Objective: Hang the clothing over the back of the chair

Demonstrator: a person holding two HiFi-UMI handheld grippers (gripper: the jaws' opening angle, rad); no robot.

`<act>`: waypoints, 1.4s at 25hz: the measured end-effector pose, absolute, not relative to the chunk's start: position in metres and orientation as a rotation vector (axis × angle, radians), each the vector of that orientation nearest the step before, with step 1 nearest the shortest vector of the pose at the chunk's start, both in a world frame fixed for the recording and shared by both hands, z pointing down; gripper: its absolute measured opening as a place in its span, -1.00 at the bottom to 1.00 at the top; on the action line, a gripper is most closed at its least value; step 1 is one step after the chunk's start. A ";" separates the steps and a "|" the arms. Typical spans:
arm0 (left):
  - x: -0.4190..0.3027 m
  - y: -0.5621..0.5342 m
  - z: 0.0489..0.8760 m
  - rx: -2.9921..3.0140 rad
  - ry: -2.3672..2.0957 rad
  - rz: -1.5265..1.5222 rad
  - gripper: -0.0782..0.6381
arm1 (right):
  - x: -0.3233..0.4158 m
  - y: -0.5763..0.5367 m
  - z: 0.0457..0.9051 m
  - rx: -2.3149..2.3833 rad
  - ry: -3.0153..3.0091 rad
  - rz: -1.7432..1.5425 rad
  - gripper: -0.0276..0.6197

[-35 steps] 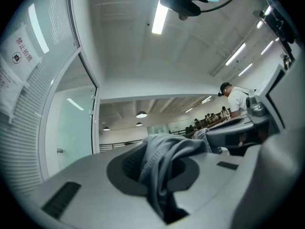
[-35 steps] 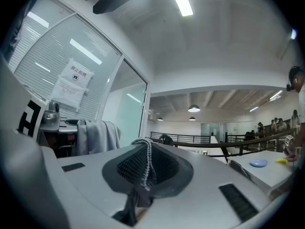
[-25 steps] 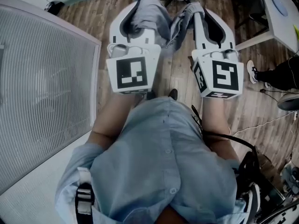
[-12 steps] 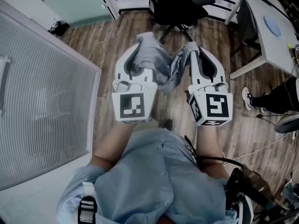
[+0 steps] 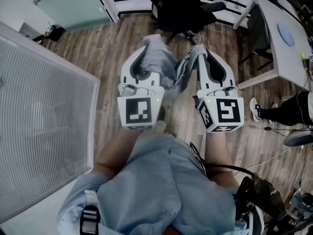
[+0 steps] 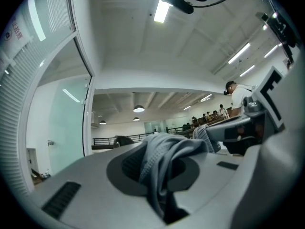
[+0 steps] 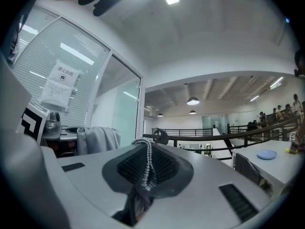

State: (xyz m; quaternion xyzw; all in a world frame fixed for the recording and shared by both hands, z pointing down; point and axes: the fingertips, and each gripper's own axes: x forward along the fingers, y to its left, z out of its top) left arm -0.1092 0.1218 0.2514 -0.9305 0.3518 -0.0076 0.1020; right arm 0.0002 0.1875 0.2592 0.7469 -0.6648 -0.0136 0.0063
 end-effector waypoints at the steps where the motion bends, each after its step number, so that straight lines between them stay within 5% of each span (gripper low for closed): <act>1: -0.105 0.110 0.249 -2.753 1.043 -0.013 -0.64 | 0.003 0.174 0.256 2.329 -2.083 -0.055 -0.81; 35: -0.018 -0.139 0.252 -2.672 1.236 0.059 -0.64 | 0.109 -0.067 0.252 2.226 -2.184 -0.139 -0.81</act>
